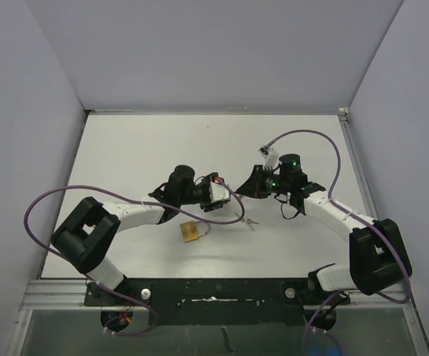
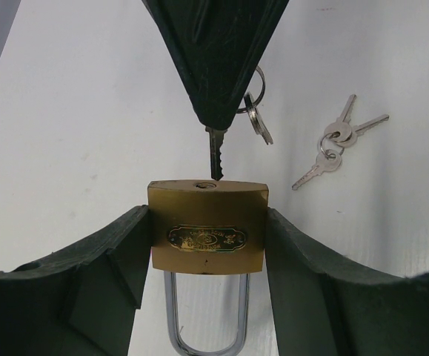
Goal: Unlock with the key
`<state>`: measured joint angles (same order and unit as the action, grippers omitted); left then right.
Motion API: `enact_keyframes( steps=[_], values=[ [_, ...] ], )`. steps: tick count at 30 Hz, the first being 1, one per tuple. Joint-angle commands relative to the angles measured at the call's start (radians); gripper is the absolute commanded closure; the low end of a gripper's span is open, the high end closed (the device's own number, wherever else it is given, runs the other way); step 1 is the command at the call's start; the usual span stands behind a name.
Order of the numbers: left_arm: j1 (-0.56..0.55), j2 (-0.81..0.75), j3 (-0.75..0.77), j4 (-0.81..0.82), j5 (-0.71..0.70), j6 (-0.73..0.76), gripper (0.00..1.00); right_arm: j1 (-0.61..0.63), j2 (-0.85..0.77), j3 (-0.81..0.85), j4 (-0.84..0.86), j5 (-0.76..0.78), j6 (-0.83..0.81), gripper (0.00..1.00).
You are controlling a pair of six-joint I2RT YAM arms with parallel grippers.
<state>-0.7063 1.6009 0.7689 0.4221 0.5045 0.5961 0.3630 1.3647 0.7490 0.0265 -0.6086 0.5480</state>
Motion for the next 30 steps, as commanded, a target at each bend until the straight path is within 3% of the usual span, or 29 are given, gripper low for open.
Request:
enact_keyframes(
  steps=[1,30],
  values=[
    [-0.006,-0.065,0.031,0.098,0.012,0.014,1.0,0.011,-0.02,0.038,0.032,0.012,-0.017,1.0],
    [-0.027,-0.085,0.02,0.096,0.018,0.021,1.0,0.013,-0.009,0.033,0.055,0.02,-0.016,1.0]
  ],
)
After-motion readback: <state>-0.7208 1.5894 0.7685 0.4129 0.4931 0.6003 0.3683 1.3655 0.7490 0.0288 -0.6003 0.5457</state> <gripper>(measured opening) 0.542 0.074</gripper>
